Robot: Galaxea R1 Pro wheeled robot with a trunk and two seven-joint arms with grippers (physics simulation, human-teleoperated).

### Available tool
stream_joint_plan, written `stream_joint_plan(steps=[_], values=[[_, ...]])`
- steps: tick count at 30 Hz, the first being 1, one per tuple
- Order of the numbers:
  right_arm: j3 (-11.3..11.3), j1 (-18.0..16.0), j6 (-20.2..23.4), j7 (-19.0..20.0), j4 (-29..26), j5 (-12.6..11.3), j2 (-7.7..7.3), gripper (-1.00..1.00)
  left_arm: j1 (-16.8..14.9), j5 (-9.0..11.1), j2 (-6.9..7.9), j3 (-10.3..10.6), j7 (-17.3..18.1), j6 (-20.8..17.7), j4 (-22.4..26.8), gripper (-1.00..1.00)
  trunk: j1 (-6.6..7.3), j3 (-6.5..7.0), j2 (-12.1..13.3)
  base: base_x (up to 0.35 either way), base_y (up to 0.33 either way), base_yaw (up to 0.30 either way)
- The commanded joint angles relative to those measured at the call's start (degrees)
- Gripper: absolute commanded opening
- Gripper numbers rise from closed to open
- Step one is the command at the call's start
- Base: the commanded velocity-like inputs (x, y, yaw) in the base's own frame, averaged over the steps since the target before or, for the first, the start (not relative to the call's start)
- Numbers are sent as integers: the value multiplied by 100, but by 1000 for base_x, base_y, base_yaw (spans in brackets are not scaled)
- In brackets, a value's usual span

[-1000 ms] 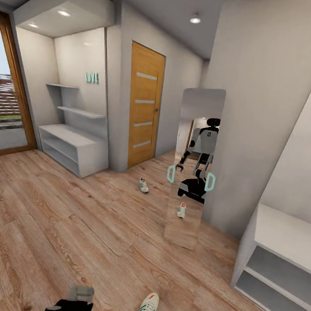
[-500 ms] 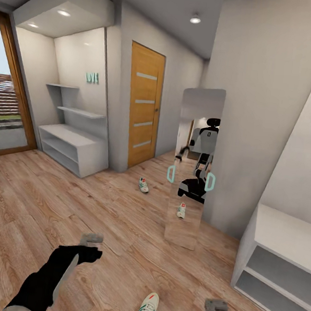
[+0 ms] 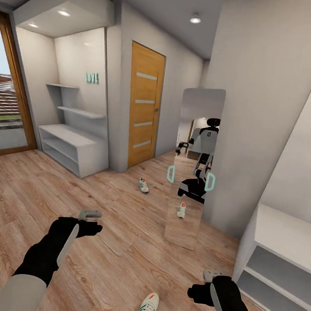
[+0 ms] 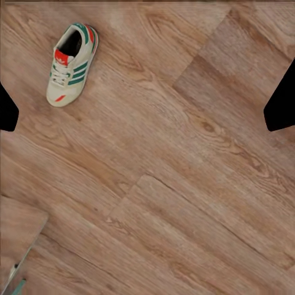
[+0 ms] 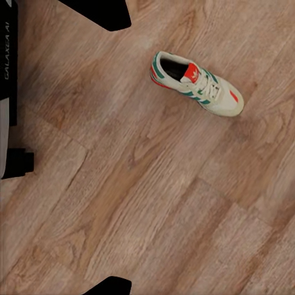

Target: Pick up the two gym shoes and the two sandals from the corridor floor and place them onto the hallstand (shoe rack) in the corridor, making sure they are on the rack and not on the floor. Arrange them so the two gym shoes are next to each other and the two sandals are next to each other.

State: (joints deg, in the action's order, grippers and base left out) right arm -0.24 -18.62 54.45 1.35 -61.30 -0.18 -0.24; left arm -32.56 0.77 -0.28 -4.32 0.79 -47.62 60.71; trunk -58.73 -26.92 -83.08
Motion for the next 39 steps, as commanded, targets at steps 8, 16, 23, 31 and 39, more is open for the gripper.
stream_joint_plan(steps=[8, 16, 23, 31, 39], values=[[-10, -2, 4, 5, 4, 0, -33, 100, 75, -11, 1, 18, -12, -41, 3, 100, -44, -36, -80, 0, 0, 0], [-11, -2, 4, 1, 4, 0, -37, 100, 81, -17, -7, 43, -3, -34, 3, 100, -220, -205, -401, 0, 0, 0], [-11, 7, 4, -3, 4, 0, -30, 100, 80, -21, 0, 52, 6, -28, -5, 100, -373, -341, -682, 0, 0, 0], [-19, 4, 4, -4, 4, 0, -37, 100, 80, -22, -6, 45, 9, -28, -13, 100, -549, -547, -1003, 0, 0, -120], [-19, 7, 4, -8, 6, 6, -37, 100, 83, -25, -7, 53, 9, -20, -15, 100, -725, -759, -1324, 0, 0, -160]])
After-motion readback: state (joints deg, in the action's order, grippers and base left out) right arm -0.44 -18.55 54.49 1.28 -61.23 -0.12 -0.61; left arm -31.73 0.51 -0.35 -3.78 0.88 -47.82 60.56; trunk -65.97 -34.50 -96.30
